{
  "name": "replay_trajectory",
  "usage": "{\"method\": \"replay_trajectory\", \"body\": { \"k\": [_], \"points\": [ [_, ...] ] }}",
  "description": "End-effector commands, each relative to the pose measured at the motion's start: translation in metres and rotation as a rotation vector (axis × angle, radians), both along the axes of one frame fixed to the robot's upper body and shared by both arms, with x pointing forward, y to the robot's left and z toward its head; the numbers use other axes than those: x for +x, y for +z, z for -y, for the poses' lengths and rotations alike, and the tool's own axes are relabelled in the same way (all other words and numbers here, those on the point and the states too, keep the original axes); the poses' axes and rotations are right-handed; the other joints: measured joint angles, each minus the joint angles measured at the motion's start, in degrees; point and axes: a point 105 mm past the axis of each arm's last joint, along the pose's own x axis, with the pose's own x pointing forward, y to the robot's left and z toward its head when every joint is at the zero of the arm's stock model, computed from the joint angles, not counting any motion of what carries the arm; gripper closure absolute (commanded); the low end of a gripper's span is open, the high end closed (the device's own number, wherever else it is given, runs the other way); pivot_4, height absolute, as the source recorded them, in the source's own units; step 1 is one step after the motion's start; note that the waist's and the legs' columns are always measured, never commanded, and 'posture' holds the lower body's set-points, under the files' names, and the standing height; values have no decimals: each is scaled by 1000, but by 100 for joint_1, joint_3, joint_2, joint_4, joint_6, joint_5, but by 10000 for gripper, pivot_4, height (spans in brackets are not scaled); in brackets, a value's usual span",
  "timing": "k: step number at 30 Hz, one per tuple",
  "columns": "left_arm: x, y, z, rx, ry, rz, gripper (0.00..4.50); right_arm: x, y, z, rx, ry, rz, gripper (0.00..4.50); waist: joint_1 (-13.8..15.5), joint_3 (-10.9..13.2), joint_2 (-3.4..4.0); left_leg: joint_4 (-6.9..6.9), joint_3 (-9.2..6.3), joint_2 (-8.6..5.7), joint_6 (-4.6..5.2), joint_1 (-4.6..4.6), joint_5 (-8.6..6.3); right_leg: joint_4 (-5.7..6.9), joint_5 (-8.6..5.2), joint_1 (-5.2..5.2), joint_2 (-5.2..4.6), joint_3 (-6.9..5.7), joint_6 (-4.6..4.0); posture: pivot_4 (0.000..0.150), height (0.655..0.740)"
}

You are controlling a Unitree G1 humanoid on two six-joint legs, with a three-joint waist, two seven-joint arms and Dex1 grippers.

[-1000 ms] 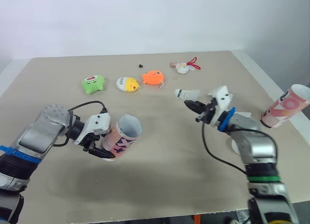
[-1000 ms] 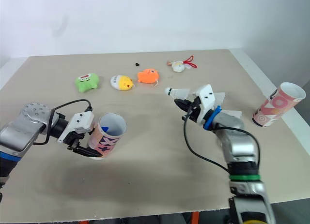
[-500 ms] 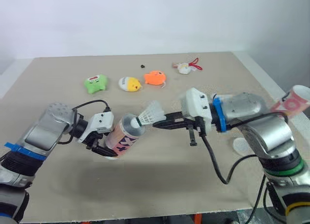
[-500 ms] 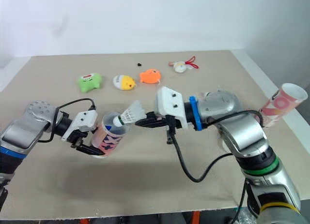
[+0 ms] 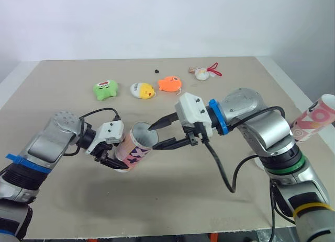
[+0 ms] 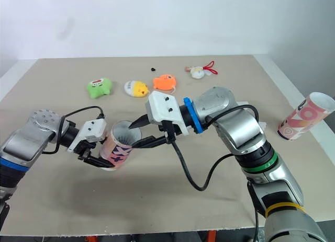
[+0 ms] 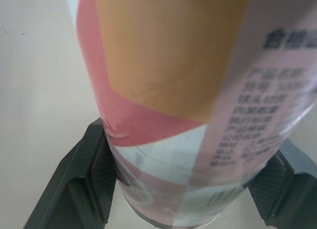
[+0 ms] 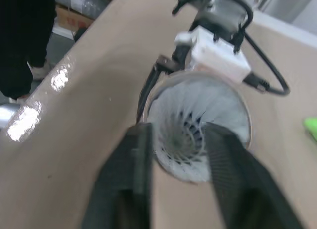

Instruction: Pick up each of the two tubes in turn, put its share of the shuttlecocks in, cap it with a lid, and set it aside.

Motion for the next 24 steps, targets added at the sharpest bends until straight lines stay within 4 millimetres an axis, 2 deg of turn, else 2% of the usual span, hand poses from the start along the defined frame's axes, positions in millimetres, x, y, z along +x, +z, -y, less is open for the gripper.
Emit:
{"method": "replay_trajectory", "body": {
  "k": [1, 5, 8, 9, 11, 12, 13, 16, 21, 24],
  "points": [
    [0, -8, -2, 21, 21, -15, 13212, -12, 25, 13, 78, 38, -29, 19328, 3, 0, 0, 0, 0, 0, 0, 0, 0, 0, 0, 0, 0, 0, 0, 1500, 7400],
    [1, -8, 1, 17, 15, -14, 13212, -9, 42, 38, 187, -59, -70, 19328, 5, 0, 0, 0, -3, -1, 0, 0, 0, -1, -1, 3, -2, -1, 2, 1500, 7400],
    [-1, -10, 2, 15, 11, -16, 13212, 1, 52, 79, 317, -281, -69, 19328, 49, -1, -3, 0, -11, -1, 0, -2, 0, -2, -3, 7, -2, -11, 0, 1500, 7400],
    [-2, -11, 2, 15, 10, -18, 13212, 10, 51, 97, 346, -405, -60, 19328, 53, -1, -3, 0, -9, -2, 0, -1, 0, -2, -5, 7, -4, -9, 1, 1500, 7400],
    [-3, -12, 1, 15, 10, -20, 13212, 23, 41, 134, 374, -649, -25, 19328, 69, -2, -4, -3, -7, -4, 0, -1, 0, -3, -6, 8, -5, -6, 3, 1500, 7400],
    [-4, -13, 1, 14, 10, -23, 13212, 26, 30, 157, 354, -776, -17, 19328, 106, -7, -12, -3, -7, -5, 0, -1, -1, -4, -8, 8, -6, -7, 4, 1500, 7400],
    [-5, -14, 1, 13, 7, -28, 13212, 26, 15, 183, 320, -908, 3, 19328, 106, -7, -13, -7, -10, -8, 0, -1, -1, -5, -14, 9, -8, -11, 2, 1500, 7400],
    [-5, -15, 3, 14, -5, -35, 13212, 17, -12, 243, 252, -1171, 24, 19328, 114, -9, -7, -9, -10, -11, -1, 3, -7, -3, -22, 11, -8, -8, 5, 1500, 7400],
    [2, -14, 8, 14, -23, -19, 13212, 0, -34, 302, 234, -1393, -20, 19328, 82, -18, 25, -7, 4, -23, 1, 19, -8, -3, -10, 17, -8, 19, 20, 1500, 7400],
    [3, -15, 9, 15, -24, -17, 13212, -4, -50, 324, 208, -1464, -49, 19328, 69, -15, 14, 2, -1, -33, 4, 37, -4, -5, -3, 39, -9, 29, 25, 1500, 7400]
  ]
}}
